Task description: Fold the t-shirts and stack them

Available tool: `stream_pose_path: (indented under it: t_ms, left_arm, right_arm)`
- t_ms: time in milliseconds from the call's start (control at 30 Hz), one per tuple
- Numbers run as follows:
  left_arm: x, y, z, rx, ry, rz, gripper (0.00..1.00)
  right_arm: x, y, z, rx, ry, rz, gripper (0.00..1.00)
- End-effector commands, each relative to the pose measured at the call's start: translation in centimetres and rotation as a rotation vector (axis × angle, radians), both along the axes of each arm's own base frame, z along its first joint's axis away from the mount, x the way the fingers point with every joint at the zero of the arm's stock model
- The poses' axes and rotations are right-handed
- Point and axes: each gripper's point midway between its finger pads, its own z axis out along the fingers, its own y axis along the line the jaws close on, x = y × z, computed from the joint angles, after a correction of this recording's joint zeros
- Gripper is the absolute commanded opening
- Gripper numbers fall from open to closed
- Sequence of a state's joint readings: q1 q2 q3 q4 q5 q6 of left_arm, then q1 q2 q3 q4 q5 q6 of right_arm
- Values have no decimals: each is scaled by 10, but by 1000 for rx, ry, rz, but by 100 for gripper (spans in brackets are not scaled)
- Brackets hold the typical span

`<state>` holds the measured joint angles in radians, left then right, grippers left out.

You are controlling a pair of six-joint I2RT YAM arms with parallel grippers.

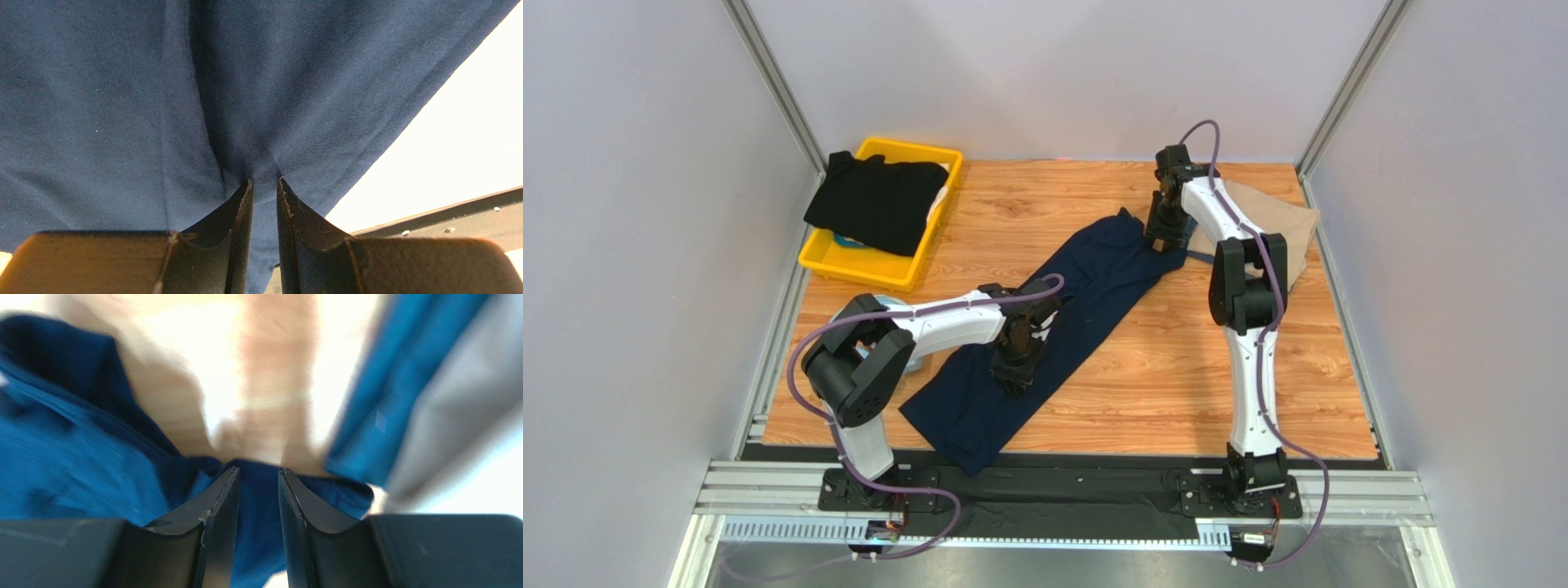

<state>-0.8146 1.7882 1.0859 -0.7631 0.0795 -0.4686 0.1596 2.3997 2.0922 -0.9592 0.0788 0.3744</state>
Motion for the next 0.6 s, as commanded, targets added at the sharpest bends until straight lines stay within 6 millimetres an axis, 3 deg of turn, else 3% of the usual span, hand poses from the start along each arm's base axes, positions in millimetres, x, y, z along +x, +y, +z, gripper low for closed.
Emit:
stream_pose_path:
  t_ms: [0, 133, 333, 467, 500, 567]
  left_arm:
    - [-41, 39, -37, 154, 148, 5, 28]
    - [-39, 34, -33, 133, 153, 8, 29]
    - [-25, 14, -37, 125, 168, 4, 29]
    - [-9, 0, -40, 128, 160, 1, 29]
    - [-6, -2, -40, 130, 152, -2, 29]
    - [4, -9, -39, 136, 140, -11, 29]
  right_arm:
    - [32, 25, 2, 162, -60, 12, 36]
    - [56, 59, 17, 348, -133, 39, 38]
    - [79, 79, 48, 452, -253, 100, 39]
    - [79, 78, 90, 462, -331, 144, 38]
    - [74, 75, 112, 457, -373, 155, 39]
    - [70, 69, 133, 430, -424, 153, 39]
